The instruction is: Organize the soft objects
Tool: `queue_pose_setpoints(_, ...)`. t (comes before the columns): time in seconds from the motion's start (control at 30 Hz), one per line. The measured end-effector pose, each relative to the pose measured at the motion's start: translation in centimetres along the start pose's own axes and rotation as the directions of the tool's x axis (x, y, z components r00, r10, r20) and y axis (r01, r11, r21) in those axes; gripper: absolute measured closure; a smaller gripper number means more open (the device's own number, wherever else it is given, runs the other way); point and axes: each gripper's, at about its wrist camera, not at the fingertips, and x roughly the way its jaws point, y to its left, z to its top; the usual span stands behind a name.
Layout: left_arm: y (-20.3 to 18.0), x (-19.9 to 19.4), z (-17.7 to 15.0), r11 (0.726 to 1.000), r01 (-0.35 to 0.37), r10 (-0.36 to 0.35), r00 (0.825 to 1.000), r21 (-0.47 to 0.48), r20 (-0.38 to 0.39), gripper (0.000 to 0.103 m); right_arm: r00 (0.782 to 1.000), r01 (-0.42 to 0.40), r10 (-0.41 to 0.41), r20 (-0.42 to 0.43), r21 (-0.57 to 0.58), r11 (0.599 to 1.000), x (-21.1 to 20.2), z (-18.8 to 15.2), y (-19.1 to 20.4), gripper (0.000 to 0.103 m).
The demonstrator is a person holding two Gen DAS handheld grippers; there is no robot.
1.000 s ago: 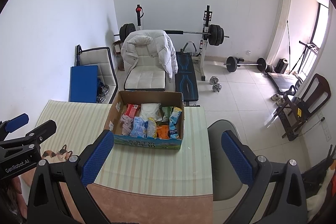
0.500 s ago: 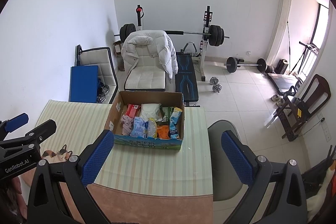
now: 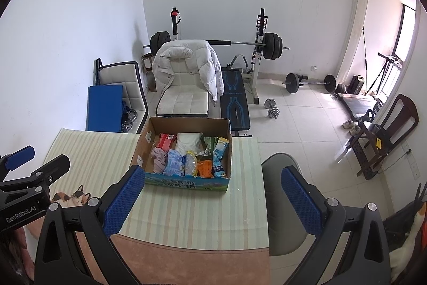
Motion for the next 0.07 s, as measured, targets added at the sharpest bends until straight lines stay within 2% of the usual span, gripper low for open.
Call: queue_pose_setpoints(0.07,-0.01,-0.06,0.03,1.000,0.002,-0.002,1.000,0.001,0.001,0.011,1.000,0.002,-0.002,0.003,0.000,1.000,-0.08,0.24,-0.29,0.000)
